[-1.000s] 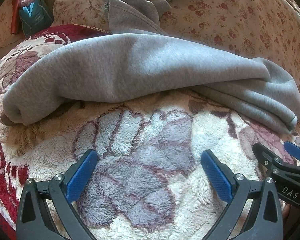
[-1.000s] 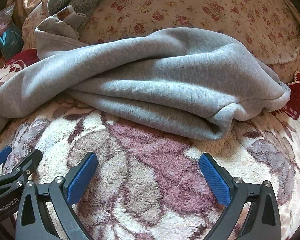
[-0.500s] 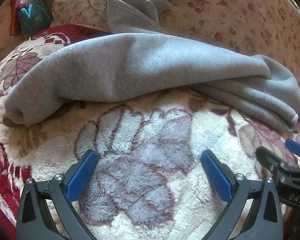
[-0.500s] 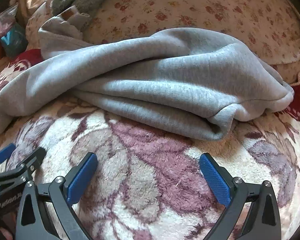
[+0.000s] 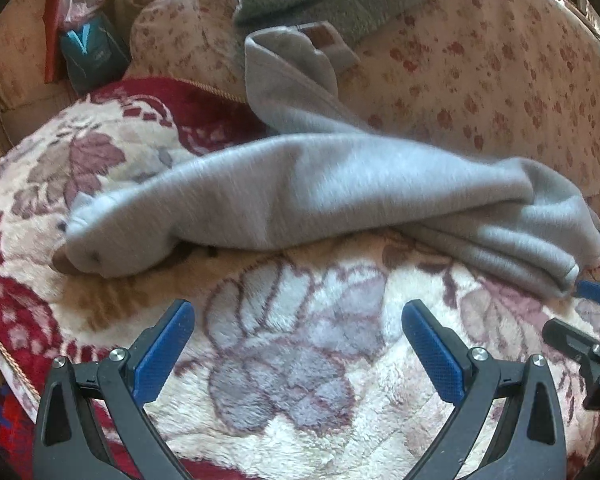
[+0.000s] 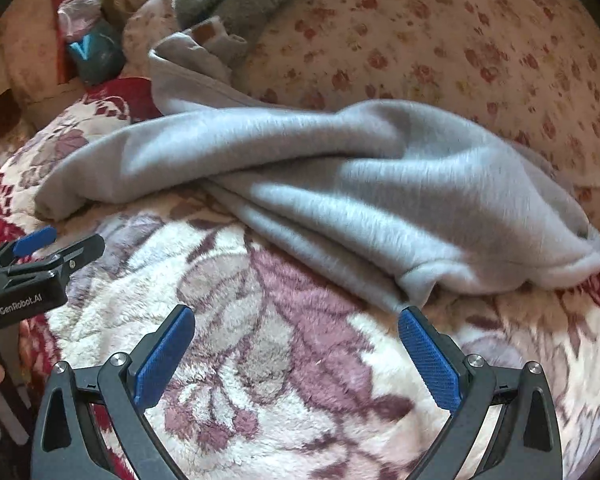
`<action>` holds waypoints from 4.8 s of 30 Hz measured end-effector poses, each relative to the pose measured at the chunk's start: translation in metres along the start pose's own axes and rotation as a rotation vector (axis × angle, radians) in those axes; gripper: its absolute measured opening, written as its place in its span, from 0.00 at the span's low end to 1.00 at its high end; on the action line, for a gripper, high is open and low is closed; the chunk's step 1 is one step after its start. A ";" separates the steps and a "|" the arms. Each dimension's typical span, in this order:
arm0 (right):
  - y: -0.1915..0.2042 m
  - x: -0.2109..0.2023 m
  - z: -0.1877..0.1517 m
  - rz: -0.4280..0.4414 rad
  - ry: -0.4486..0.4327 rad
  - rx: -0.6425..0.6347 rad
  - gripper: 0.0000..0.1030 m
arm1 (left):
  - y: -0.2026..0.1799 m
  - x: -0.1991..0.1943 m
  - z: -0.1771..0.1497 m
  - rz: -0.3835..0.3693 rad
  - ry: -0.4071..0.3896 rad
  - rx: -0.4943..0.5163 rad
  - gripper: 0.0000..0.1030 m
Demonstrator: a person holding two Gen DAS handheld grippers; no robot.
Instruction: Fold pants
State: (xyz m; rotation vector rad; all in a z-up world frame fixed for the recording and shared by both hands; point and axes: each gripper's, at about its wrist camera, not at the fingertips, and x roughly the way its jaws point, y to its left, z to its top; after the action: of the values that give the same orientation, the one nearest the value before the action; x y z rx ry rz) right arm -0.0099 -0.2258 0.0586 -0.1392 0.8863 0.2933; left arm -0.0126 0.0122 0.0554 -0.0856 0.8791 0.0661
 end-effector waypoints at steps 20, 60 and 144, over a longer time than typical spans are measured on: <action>-0.028 -0.037 0.058 0.015 -0.125 -0.024 1.00 | -0.001 -0.029 0.033 0.002 -0.105 -0.010 1.00; -0.088 0.086 0.133 0.135 0.110 -0.364 0.71 | 0.059 0.038 0.057 0.094 -0.082 -0.175 1.00; -0.186 -0.117 -0.057 0.240 -0.005 0.579 0.20 | 0.077 -0.013 -0.023 -0.171 0.012 -0.453 0.83</action>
State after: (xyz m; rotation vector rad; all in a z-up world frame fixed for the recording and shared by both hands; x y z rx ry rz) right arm -0.0645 -0.4392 0.1141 0.5073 0.9515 0.2487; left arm -0.0457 0.0862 0.0477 -0.5844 0.8535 0.1039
